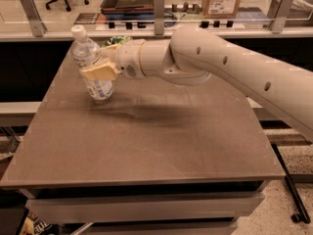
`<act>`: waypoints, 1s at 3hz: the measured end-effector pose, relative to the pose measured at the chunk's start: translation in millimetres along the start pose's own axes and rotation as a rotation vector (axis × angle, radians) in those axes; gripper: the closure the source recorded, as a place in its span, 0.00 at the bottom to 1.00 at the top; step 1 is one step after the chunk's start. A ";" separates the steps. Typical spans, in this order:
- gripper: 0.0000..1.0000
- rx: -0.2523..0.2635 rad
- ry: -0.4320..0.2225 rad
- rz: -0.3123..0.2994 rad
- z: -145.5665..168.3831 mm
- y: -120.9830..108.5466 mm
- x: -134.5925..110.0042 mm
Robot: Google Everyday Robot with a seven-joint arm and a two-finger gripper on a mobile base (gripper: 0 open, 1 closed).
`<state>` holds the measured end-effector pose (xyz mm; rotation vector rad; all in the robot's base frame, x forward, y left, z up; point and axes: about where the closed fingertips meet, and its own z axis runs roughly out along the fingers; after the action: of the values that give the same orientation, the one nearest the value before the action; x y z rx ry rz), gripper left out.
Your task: Knock blue plastic bottle over
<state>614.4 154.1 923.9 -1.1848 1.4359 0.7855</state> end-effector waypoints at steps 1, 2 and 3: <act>1.00 0.024 0.064 0.001 -20.9 -6.9 -8.7; 1.00 0.059 0.170 -0.008 -36.0 -12.7 -12.4; 1.00 0.094 0.299 -0.035 -43.0 -18.1 -15.5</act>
Offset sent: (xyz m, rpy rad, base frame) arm 0.0066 -0.0619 0.0247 -0.3199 0.0667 -0.1590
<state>617.2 112.9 950.6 -1.2900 1.6709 0.5257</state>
